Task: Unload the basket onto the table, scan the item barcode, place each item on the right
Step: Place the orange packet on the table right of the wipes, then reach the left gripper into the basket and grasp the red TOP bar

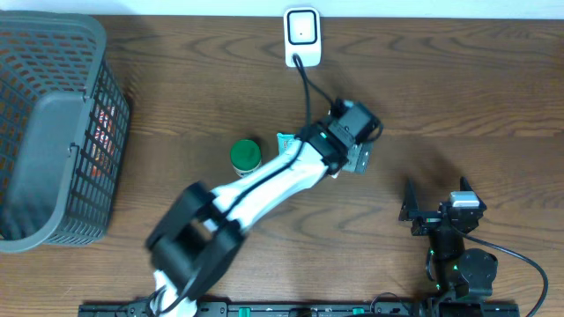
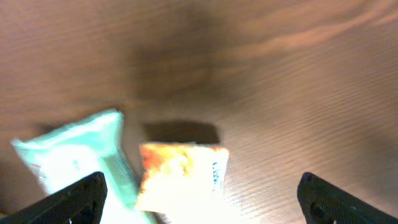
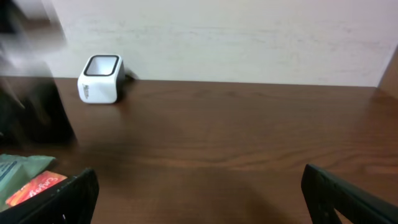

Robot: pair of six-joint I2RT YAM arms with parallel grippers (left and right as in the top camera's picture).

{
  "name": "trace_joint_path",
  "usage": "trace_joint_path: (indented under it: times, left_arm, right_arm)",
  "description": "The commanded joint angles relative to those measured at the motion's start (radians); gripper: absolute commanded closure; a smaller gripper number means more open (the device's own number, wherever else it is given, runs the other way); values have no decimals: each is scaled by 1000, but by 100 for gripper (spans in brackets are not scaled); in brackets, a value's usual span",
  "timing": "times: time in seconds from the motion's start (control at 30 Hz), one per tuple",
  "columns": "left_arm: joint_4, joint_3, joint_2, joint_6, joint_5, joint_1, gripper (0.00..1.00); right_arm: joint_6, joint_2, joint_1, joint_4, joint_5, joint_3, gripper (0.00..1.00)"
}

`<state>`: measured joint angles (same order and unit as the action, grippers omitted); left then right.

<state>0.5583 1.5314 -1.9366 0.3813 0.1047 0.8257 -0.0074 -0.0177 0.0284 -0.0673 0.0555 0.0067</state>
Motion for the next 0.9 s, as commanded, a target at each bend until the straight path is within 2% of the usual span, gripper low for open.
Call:
trace_joint_path:
  times: [0.0, 0.07, 0.13, 0.2, 0.3, 0.4, 0.53, 0.67, 0.87]
  left_arm:
    - [67, 225, 282, -204, 105, -110, 2]
    - [80, 298, 373, -237, 181, -198, 2]
    - [82, 354, 465, -247, 203, -350, 2]
    - [89, 372, 533, -235, 192, -536, 2]
    - [173, 372, 578, -151, 176, -849, 2]
    - [260, 361, 549, -142, -19, -1166, 2]
    - [232, 336, 425, -140, -303, -1442, 2]
    - [236, 336, 259, -185, -386, -1550, 2]
    - [287, 336, 64, -461, -444, -1509, 2]
  right_arm:
    - [7, 3, -10, -4, -1, -1, 1]
    - [7, 3, -10, -4, -1, -1, 1]
    - [7, 3, -10, -4, -1, -1, 1]
    - [7, 3, -10, -4, -1, -1, 1]
    - [7, 3, -10, -4, -1, -1, 1]
    - [7, 3, -10, -4, -1, -1, 1]
    - [7, 3, -10, -4, -1, -1, 1]
    - [7, 3, -10, -4, -1, -1, 1]
    - [7, 3, -10, -4, -1, -1, 1]
